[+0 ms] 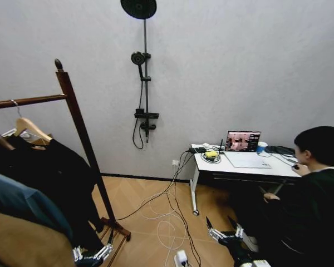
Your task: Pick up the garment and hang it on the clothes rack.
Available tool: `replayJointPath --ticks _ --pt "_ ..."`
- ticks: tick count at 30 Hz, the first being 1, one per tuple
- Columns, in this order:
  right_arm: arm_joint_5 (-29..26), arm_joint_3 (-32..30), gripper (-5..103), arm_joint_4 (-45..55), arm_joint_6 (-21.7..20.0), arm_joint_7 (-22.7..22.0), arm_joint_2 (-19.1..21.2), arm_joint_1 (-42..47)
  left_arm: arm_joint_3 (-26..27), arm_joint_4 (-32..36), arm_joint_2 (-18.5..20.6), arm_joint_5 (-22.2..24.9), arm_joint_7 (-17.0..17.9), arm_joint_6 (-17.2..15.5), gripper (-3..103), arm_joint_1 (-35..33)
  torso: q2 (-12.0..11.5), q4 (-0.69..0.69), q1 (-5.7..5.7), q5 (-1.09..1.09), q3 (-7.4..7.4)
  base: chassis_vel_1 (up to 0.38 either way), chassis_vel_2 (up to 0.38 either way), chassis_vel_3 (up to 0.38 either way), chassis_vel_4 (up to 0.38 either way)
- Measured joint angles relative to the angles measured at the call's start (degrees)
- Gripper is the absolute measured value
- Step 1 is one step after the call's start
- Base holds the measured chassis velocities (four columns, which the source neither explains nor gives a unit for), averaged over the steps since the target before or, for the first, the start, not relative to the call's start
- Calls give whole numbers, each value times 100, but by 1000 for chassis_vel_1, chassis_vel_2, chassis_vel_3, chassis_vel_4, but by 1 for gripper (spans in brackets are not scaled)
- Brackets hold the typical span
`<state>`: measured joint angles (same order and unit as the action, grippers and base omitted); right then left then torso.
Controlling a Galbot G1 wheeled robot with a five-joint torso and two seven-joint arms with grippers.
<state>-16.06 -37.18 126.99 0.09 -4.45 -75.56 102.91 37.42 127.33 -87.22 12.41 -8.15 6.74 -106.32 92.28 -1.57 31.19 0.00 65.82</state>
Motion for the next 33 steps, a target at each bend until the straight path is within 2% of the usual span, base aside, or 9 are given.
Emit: replayJointPath --ticks 12,26,33 --pt "0 -1 100 -1 0 0 1 3 -3 0 -1 1 -2 0 100 -2 5 -3 -8 3 -3 -14 -246 15 253" --pt "0 1 100 -1 0 0 0 0 1 0 1 0 1 0 100 0 -1 -2 0 -1 0 -22 12 -18 -62" --pt "0 0 100 -1 0 0 1 1 -2 0 0 0 0 0 100 -1 1 -1 -3 0 0 -76 -104 -69 -41"
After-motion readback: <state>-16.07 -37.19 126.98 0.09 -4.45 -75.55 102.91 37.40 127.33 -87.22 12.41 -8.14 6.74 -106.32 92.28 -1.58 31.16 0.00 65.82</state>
